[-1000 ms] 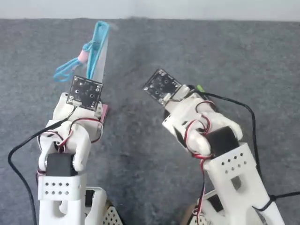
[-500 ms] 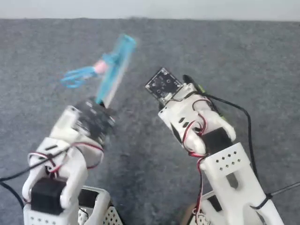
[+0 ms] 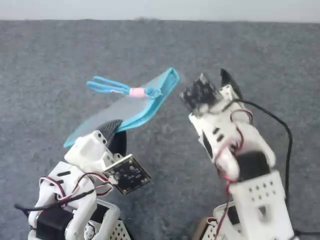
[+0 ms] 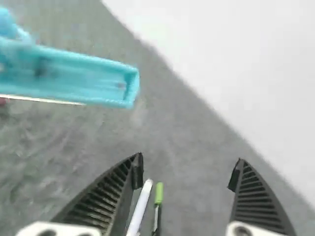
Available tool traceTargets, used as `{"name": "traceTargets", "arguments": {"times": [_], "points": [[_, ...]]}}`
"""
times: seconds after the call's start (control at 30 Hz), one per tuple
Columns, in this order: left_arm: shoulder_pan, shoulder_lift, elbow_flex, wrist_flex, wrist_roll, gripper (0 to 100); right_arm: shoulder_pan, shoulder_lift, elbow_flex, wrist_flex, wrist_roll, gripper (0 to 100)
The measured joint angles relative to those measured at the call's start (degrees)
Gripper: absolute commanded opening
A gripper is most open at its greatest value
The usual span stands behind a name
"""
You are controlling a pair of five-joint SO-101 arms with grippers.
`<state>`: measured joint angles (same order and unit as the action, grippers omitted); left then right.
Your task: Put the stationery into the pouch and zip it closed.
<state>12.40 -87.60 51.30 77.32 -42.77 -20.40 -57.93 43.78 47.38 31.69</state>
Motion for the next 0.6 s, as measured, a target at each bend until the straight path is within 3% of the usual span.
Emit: {"name": "traceTargets", "arguments": {"times": [0.2,0.33,0.6], "points": [[0.2,-2.5,0.1,2.5,-4.4,1,-2.0,-10.5,8.7,0.0,9.1,28.1],[0.6,-4.3,0.1,5.3,-7.9,1,-2.3,-13.4,11.1,0.0,10.0,28.1],[8.3,-7.6,-3.2,14.7,-9.1,1,-6.1,-13.5,13.3,0.0,11.7,28.1]]}}
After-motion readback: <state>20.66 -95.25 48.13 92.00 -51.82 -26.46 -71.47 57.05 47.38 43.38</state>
